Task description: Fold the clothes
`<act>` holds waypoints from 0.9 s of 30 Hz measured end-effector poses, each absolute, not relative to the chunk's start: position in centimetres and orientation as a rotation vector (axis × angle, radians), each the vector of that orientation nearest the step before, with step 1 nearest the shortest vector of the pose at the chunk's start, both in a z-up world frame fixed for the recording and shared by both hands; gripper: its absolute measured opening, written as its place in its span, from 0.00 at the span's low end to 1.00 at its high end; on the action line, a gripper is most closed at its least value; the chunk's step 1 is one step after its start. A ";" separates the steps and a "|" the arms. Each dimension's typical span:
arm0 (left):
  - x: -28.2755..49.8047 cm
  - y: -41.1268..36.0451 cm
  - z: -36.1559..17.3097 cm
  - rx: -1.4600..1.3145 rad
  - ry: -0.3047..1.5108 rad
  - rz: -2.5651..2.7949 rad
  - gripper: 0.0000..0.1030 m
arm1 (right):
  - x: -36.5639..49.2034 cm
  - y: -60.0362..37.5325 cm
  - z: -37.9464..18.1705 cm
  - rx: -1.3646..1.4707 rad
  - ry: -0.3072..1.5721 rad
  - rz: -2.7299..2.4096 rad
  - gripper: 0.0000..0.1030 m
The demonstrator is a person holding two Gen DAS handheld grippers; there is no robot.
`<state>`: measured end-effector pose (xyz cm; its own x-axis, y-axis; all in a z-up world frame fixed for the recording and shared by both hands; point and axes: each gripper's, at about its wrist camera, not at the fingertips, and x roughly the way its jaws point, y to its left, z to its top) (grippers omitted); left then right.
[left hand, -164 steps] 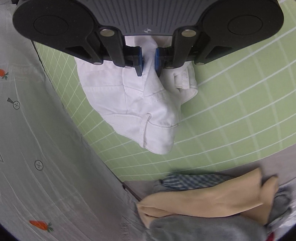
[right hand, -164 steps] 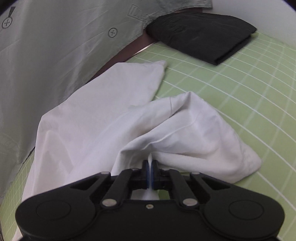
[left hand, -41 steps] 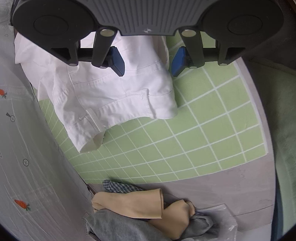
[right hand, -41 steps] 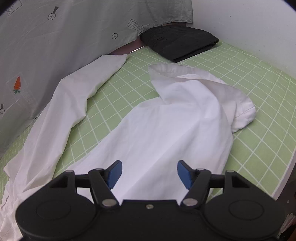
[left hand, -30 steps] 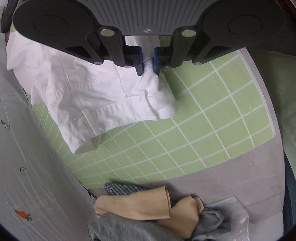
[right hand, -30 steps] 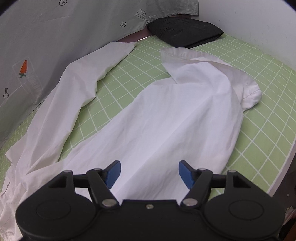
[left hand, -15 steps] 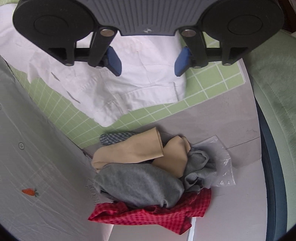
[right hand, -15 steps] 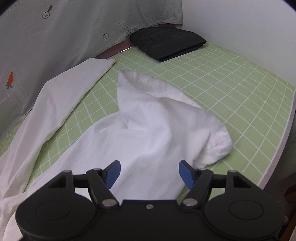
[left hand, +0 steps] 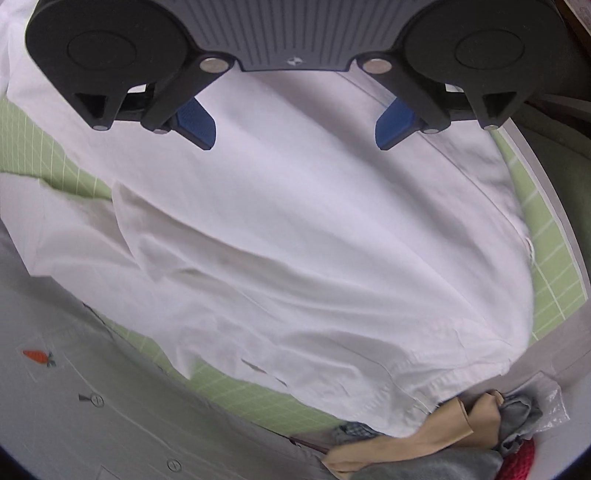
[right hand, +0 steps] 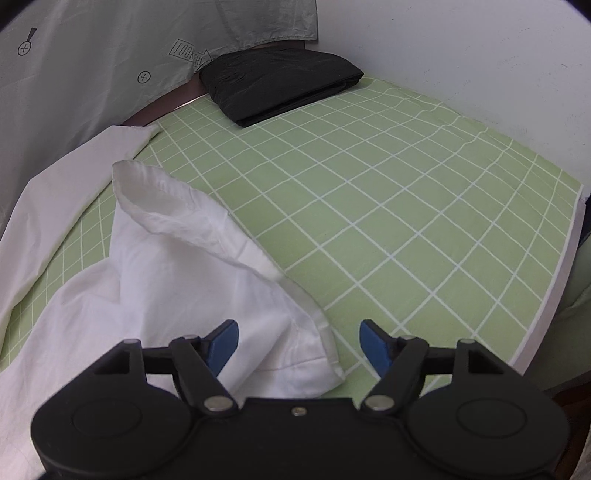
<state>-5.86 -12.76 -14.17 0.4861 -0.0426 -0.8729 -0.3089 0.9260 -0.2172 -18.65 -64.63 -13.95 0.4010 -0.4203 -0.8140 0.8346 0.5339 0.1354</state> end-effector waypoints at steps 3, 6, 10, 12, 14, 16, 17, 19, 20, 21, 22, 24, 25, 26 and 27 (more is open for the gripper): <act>-6.1 -15.0 -15.1 -0.354 1.102 0.176 0.91 | -18.6 -65.5 -14.7 0.605 0.818 -0.783 0.69; -6.2 -16.6 -15.8 -0.336 1.126 0.199 0.92 | -18.7 -65.7 -15.0 0.592 0.831 -0.731 0.52; -6.3 -18.1 -16.4 -0.296 1.133 0.234 0.95 | -20.1 -66.4 -13.5 0.581 0.799 -0.693 0.08; -6.2 -18.7 -16.5 -0.254 1.137 0.236 0.96 | -21.2 -67.0 -12.1 0.586 0.761 -0.679 0.03; -6.2 -19.3 -16.7 -0.203 1.148 0.229 0.97 | -22.3 -67.6 -10.6 0.590 0.723 -0.666 0.03; -6.3 -19.7 -16.9 -0.167 1.157 0.222 0.98 | -23.4 -68.2 -8.4 0.599 0.670 -0.653 0.03; -6.4 -19.7 -16.9 -0.150 1.161 0.220 1.00 | -23.9 -68.6 -7.3 0.604 0.648 -0.649 0.03; -6.7 -19.8 -17.0 -0.126 1.159 0.222 1.00 | -24.4 -69.3 -5.8 0.605 0.635 -0.649 0.03; -6.8 -19.8 -17.0 -0.124 1.158 0.225 1.00 | -24.4 -69.7 -6.0 0.598 0.668 -0.648 0.03; -6.9 -19.8 -17.0 -0.128 1.157 0.229 1.00 | -24.0 -69.9 -7.0 0.567 0.735 -0.663 0.03; -7.0 -19.7 -16.9 -0.130 1.158 0.231 1.00 | -23.6 -70.1 -7.9 0.536 0.798 -0.678 0.05; -7.0 -19.5 -16.9 -0.130 1.162 0.230 1.00 | -23.3 -69.8 -10.1 0.470 0.897 -0.708 0.08; -7.0 -19.5 -16.9 -0.130 1.165 0.229 1.00 | -23.2 -69.6 -11.0 0.442 0.936 -0.722 0.10; -7.0 -19.4 -16.9 -0.130 1.167 0.229 1.00 | -23.6 -69.5 -11.2 0.448 0.926 -0.727 0.23; -6.9 -19.5 -17.0 -0.131 1.168 0.231 1.00 | -24.0 -69.6 -11.4 0.492 0.902 -0.726 0.31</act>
